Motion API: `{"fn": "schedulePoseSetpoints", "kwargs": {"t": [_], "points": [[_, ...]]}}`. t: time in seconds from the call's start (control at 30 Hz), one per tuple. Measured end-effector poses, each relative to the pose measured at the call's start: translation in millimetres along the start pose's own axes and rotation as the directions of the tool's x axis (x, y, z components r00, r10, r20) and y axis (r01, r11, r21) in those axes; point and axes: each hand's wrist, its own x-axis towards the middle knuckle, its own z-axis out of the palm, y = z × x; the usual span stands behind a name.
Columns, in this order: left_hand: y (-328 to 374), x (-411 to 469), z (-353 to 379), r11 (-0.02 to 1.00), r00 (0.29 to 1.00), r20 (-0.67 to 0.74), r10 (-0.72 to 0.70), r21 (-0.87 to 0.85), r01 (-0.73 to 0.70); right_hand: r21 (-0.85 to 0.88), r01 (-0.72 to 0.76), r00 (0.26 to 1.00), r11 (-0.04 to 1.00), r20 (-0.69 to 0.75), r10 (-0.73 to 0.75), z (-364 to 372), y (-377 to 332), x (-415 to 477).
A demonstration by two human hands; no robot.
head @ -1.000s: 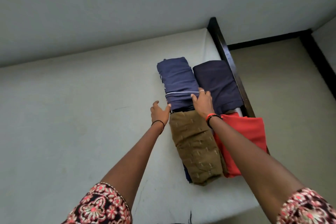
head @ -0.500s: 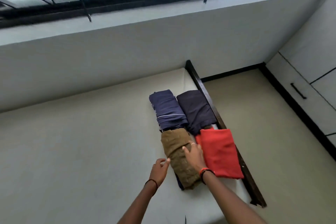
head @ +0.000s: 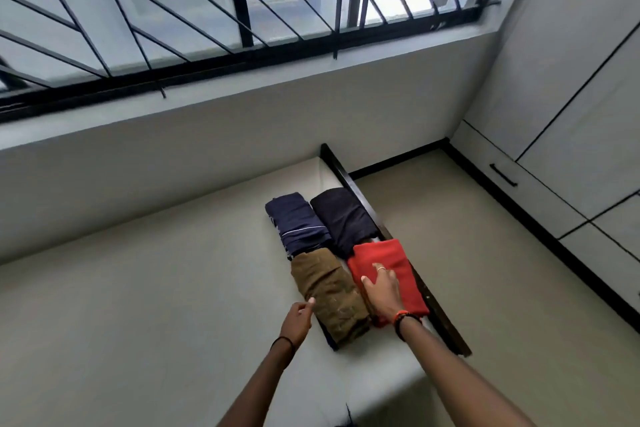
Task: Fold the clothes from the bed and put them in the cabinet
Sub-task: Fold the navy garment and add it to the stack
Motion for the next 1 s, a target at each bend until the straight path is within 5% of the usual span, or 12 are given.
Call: {"fn": "schedulePoseSetpoints", "kwargs": {"t": [0.37,0.67,0.87,1.0], "points": [[39,14,91,0.999,0.996,0.088,0.003,0.033,-0.006,0.077,-0.086,0.996,0.993,0.013,0.085,-75,75,20],[40,88,181,0.992,0.992,0.028,-0.124,0.022,0.124,0.039,-0.129,0.984,0.991,0.132,0.123,-98,144,93],[-20,171,227,0.959,0.963,0.058,-0.264,-0.09,0.269,0.016,-0.134,0.954,0.991,0.275,0.124,-86,178,152],[13,167,235,0.947,0.954,-0.027,-0.299,-0.128,0.293,0.039,-0.144,0.948,0.989,0.292,0.127,-69,183,193]]}}
